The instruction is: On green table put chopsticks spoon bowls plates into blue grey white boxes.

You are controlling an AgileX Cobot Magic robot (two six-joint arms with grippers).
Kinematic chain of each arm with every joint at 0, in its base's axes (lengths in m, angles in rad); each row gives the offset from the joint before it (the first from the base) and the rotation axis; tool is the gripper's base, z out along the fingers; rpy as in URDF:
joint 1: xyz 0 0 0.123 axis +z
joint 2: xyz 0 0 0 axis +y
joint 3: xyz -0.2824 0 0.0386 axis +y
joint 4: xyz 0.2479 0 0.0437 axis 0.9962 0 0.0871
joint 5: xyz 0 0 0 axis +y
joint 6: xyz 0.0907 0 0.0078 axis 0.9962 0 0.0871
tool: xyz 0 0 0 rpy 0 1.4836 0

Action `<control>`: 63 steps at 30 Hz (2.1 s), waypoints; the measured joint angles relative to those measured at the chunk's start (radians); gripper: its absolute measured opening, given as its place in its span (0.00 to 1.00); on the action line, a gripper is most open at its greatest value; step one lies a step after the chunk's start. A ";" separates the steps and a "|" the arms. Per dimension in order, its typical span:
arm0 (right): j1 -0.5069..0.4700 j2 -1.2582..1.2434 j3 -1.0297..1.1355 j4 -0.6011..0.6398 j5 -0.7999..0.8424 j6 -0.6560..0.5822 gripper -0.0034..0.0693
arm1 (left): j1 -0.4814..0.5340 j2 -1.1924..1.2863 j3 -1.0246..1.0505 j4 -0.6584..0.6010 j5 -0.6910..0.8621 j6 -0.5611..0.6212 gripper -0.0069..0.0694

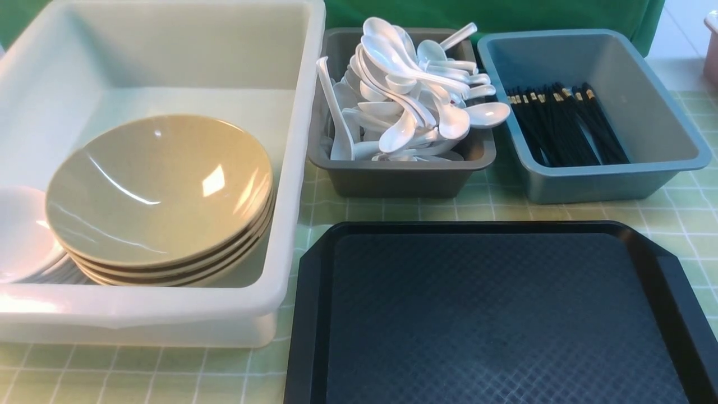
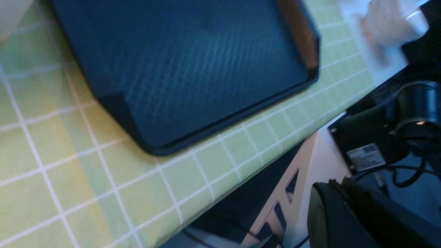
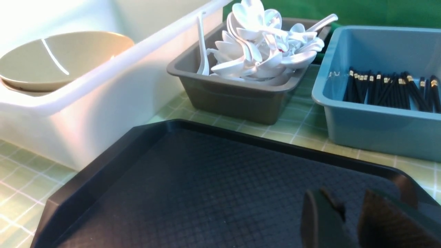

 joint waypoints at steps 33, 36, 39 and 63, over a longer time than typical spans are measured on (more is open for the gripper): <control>0.000 -0.002 0.000 0.000 0.001 0.002 0.31 | 0.650 -0.298 0.530 0.408 -0.578 0.406 0.09; 0.000 -0.002 0.000 0.000 0.001 0.002 0.32 | 0.650 -0.299 0.557 0.380 -0.569 0.405 0.09; 0.000 -0.002 0.000 0.000 0.001 0.002 0.32 | 0.654 -0.299 0.557 0.377 -0.569 0.404 0.09; -0.003 -0.002 0.000 -0.004 0.010 0.001 0.34 | 0.669 -0.299 0.557 0.376 -0.569 0.393 0.09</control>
